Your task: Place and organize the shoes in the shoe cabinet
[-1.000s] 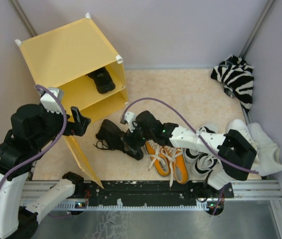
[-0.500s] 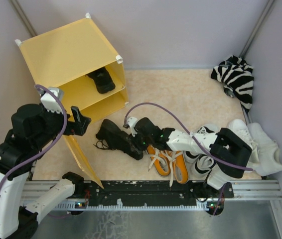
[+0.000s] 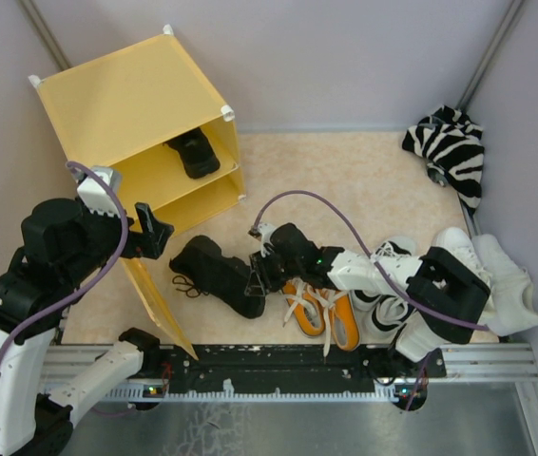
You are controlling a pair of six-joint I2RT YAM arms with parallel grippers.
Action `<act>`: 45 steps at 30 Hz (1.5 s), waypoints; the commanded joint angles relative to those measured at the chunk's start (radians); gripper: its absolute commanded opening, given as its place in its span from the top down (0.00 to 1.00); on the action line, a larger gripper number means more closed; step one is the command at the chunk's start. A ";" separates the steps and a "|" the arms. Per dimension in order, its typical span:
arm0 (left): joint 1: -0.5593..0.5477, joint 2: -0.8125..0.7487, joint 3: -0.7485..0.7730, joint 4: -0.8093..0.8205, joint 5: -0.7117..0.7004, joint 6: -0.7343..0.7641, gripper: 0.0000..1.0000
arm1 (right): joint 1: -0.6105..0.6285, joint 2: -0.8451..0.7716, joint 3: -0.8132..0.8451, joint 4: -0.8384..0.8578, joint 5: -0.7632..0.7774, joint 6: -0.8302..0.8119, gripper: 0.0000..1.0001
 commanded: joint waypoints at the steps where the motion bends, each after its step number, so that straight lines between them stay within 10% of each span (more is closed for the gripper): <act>1: -0.002 -0.012 -0.001 0.013 0.016 0.010 0.01 | -0.013 -0.045 0.010 0.040 -0.006 0.088 0.50; 5: -0.002 -0.016 -0.001 0.011 0.017 0.006 0.01 | -0.016 -0.106 0.038 -0.168 0.264 -0.014 0.31; 14: -0.002 -0.014 0.000 0.022 0.028 0.009 0.01 | -0.019 -0.115 0.128 -0.384 0.672 -0.181 0.27; 27: -0.002 -0.018 -0.001 0.032 0.034 0.018 0.01 | -0.019 -0.151 0.235 -0.154 0.450 -0.450 0.29; 45: -0.002 -0.044 -0.004 0.022 0.025 0.021 0.01 | -0.022 0.330 0.555 0.062 0.238 -0.522 0.35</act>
